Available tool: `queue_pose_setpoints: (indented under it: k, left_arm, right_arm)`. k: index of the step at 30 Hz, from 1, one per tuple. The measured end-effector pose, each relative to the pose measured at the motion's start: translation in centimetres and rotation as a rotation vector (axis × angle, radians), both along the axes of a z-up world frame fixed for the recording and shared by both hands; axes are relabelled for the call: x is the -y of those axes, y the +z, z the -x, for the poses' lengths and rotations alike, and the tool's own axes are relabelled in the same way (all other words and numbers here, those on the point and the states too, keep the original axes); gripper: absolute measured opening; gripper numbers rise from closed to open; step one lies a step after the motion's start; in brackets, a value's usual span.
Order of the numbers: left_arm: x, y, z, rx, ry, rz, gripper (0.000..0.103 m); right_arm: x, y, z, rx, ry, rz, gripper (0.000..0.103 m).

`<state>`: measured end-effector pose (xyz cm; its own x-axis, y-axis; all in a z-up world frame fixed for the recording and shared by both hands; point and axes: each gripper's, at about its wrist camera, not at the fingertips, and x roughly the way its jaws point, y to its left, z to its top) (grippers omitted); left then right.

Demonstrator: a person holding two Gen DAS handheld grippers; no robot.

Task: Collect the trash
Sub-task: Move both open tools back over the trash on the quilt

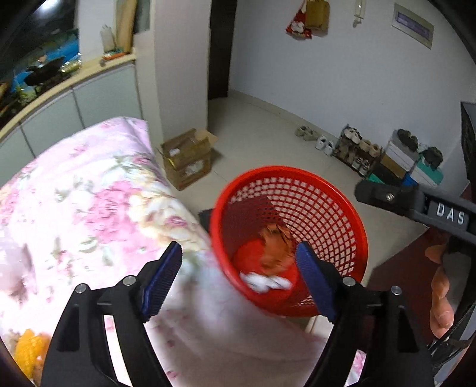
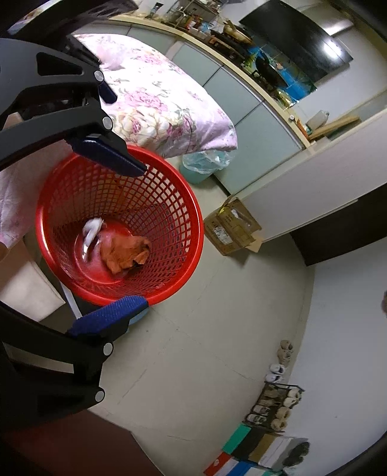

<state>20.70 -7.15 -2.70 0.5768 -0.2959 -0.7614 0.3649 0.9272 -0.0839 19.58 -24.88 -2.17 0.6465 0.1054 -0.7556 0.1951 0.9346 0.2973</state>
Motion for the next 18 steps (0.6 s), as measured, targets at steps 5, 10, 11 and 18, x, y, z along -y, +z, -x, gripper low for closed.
queue_pose_setpoints:
  k: [5, 10, 11, 18]
  left_arm:
    - [-2.2, 2.0, 1.9, 0.051, 0.053, 0.012, 0.079]
    - [-3.7, 3.6, 4.0, 0.102, 0.089, 0.008, 0.080]
    - [-3.8, 3.8, 4.4, 0.110, 0.092, 0.007, 0.080]
    - [-5.4, 5.4, 8.1, 0.176, 0.103, -0.023, 0.081]
  right_arm:
    - [-1.7, 1.6, 2.1, 0.075, 0.008, 0.071, 0.079]
    - [-3.8, 3.3, 4.4, 0.164, 0.036, 0.141, 0.079]
    - [-4.3, 3.6, 4.9, 0.180, 0.049, 0.153, 0.079]
    - [-8.4, 4.9, 7.5, 0.261, 0.179, 0.185, 0.079]
